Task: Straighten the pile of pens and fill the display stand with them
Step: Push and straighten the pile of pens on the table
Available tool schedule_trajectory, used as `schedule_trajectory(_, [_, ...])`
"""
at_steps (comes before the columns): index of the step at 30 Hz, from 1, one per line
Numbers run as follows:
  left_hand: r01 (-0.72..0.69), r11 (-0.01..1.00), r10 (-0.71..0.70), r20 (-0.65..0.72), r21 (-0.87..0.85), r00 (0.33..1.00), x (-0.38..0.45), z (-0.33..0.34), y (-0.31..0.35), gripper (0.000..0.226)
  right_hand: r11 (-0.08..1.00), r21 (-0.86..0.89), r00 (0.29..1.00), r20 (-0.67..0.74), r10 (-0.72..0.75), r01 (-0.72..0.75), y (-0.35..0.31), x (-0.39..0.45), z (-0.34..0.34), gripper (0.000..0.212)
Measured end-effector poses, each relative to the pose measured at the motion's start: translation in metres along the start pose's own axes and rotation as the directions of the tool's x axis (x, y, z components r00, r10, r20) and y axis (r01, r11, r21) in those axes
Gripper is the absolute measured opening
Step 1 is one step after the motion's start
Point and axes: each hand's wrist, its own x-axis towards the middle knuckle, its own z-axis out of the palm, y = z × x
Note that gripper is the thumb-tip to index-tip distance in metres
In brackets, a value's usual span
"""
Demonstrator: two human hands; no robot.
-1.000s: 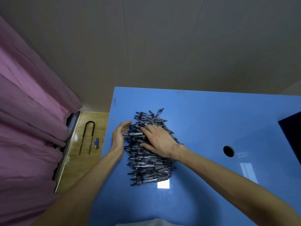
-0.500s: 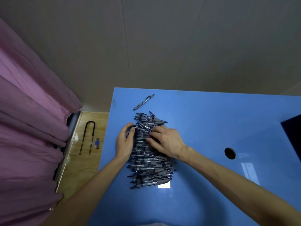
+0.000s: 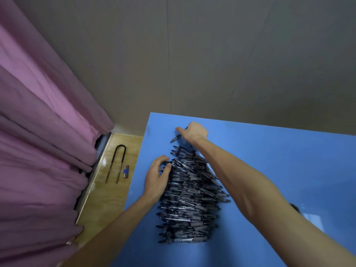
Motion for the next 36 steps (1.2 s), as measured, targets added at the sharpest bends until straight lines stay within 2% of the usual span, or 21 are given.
schedule_trajectory(3, [-0.008,0.999,0.007,0.018,0.045,1.0,0.006,-0.003,0.003,0.021,0.999,-0.044,1.0,-0.012,0.008,-0.009,-0.005,0.003,0.005,0.031])
schedule_trajectory(7, [-0.002,1.0,0.002,-0.01,0.007,1.0,0.013,-0.005,0.005,0.017,0.997,0.081,1.0,-0.005,-0.013,0.013,0.003,0.01,0.001,0.03])
schedule_trajectory(9, [0.001,1.0,-0.001,-0.011,0.008,1.0,0.013,-0.004,0.003,0.018,0.981,0.167,0.995,0.006,-0.096,0.093,0.013,0.005,-0.01,0.02])
schedule_trajectory(11, [0.019,0.999,-0.02,-0.016,-0.034,1.0,0.012,-0.003,0.0,0.021,0.959,0.183,0.976,-0.015,-0.218,0.217,0.025,-0.012,-0.024,0.013])
schedule_trajectory(15, [0.092,0.984,-0.1,-0.044,-0.155,0.994,0.01,-0.005,-0.003,0.033,0.892,0.069,0.895,-0.025,-0.445,0.446,0.055,-0.075,-0.033,0.01])
schedule_trajectory(18, [0.089,0.978,-0.1,-0.047,-0.188,0.994,0.001,-0.003,0.0,0.035,0.796,-0.03,0.795,-0.025,-0.605,0.605,0.081,-0.12,-0.017,0.014])
schedule_trajectory(20, [0.073,0.981,-0.083,-0.05,-0.179,0.995,-0.01,-0.001,0.002,0.036,0.742,-0.058,0.742,-0.028,-0.67,0.667,0.092,-0.137,-0.002,0.015])
schedule_trajectory(22, [0.054,0.989,-0.061,-0.05,-0.136,0.997,-0.022,0.002,0.001,0.038,0.722,-0.094,0.723,-0.028,-0.69,0.685,0.098,-0.145,0.011,0.021])
schedule_trajectory(24, [0.039,0.996,-0.043,-0.043,-0.082,0.998,-0.031,0.003,-0.001,0.041,0.728,-0.111,0.73,-0.036,-0.683,0.676,0.105,-0.152,0.02,0.031])
schedule_trajectory(26, [0.033,0.999,-0.034,-0.024,-0.038,0.999,-0.037,0.002,-0.003,0.045,0.77,-0.043,0.76,-0.134,-0.636,0.636,0.108,-0.155,0.021,0.031])
schedule_trajectory(29, [0.022,1.0,-0.022,0.011,0.021,1.0,-0.038,0.001,-0.004,0.048,0.892,0.145,0.877,-0.303,-0.373,0.429,0.107,-0.14,0.017,0.025])
schedule_trajectory(31, [0.028,0.999,-0.029,0.024,0.036,0.999,-0.037,0.001,-0.002,0.048,0.946,0.203,0.948,-0.249,-0.199,0.252,0.107,-0.114,0.014,0.037])
schedule_trajectory(32, [0.031,0.999,-0.032,0.028,0.042,0.999,-0.035,0.001,-0.001,0.048,0.965,0.173,0.97,-0.177,-0.168,0.199,0.107,-0.101,0.014,0.042])
schedule_trajectory(34, [0.032,0.998,-0.035,0.046,0.06,0.998,-0.034,0.002,0.001,0.049,0.975,0.084,0.978,-0.031,-0.205,0.207,0.103,-0.084,0.016,0.044])
schedule_trajectory(36, [0.034,0.996,-0.039,0.068,0.077,0.997,-0.031,0.002,0.002,0.053,0.958,0.073,0.957,0.055,-0.283,0.279,0.095,-0.078,0.021,0.046])
